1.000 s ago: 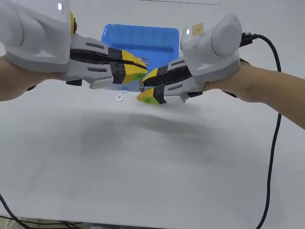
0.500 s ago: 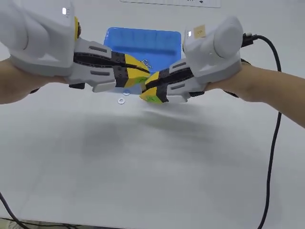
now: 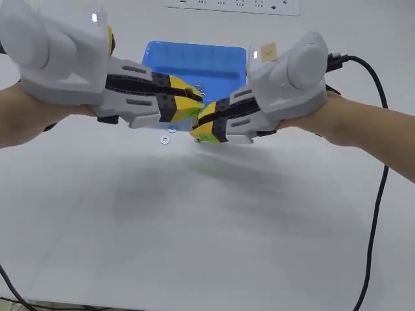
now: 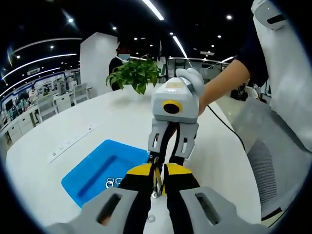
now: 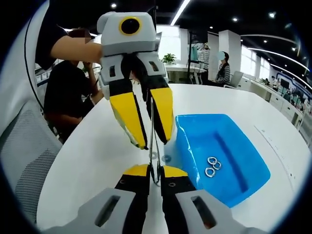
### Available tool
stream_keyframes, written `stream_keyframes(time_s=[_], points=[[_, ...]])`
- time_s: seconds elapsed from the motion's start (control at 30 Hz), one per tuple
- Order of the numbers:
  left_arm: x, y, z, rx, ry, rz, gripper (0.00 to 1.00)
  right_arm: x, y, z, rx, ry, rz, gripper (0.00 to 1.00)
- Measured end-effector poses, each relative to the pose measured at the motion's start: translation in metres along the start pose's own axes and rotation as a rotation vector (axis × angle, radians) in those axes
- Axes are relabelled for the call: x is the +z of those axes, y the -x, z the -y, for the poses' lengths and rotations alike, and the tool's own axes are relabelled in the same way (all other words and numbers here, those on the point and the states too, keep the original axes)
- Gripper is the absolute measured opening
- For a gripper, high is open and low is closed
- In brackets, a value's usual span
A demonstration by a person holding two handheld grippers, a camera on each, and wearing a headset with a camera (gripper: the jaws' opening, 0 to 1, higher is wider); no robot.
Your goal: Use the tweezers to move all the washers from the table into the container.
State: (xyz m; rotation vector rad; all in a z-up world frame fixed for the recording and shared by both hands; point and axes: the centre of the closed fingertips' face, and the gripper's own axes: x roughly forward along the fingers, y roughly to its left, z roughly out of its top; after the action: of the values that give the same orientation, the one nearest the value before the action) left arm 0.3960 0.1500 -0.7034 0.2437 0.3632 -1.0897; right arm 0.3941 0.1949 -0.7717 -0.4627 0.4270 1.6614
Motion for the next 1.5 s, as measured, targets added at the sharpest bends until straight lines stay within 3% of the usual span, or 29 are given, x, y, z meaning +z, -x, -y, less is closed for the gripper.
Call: stream_keyframes(time_s=[0.1, 0.23, 0.4, 0.6, 0.77, 0.87, 1.03, 1.13, 1.27, 1.4, 1.5], points=[[0.002, 0.003, 0.001, 0.002, -0.012, 0.010, 0.17, 0.001, 0.001, 0.000, -0.004, -0.010, 0.007, 0.09], [0.012, 0.007, 0.002, -0.002, -0.016, 0.053, 0.23, 0.003, 0.002, -0.001, -0.006, -0.010, 0.010, 0.09], [0.017, 0.013, 0.007, 0.015, -0.034, 0.065, 0.29, 0.010, 0.006, -0.004, -0.010, -0.012, 0.022, 0.09], [0.017, 0.026, 0.009, 0.080, 0.004, 0.095, 0.47, 0.018, 0.014, -0.008, -0.017, -0.009, 0.028, 0.09], [0.008, 0.040, 0.009, 0.129, 0.027, 0.096, 0.57, 0.028, 0.025, -0.013, -0.021, -0.002, 0.042, 0.09], [0.005, 0.053, 0.003, 0.198, 0.009, 0.103, 0.61, 0.038, 0.034, -0.013, -0.038, -0.007, 0.066, 0.09], [0.002, 0.075, -0.004, 0.296, 0.075, 0.149, 0.70, 0.051, 0.044, -0.011, -0.056, -0.001, 0.095, 0.09], [-0.003, 0.082, -0.004, 0.319, 0.107, 0.158, 0.77, 0.060, 0.050, -0.007, -0.070, 0.003, 0.111, 0.09], [-0.005, 0.089, 0.001, 0.323, 0.185, 0.229, 0.87, 0.067, 0.055, 0.004, -0.090, -0.001, 0.130, 0.09], [-0.013, 0.090, 0.001, 0.339, 0.204, 0.223, 0.99, 0.075, 0.061, 0.018, -0.112, 0.003, 0.148, 0.09], [-0.015, 0.091, 0.000, 0.346, 0.208, 0.220, 0.99, 0.080, 0.063, 0.032, -0.137, 0.016, 0.156, 0.09]])
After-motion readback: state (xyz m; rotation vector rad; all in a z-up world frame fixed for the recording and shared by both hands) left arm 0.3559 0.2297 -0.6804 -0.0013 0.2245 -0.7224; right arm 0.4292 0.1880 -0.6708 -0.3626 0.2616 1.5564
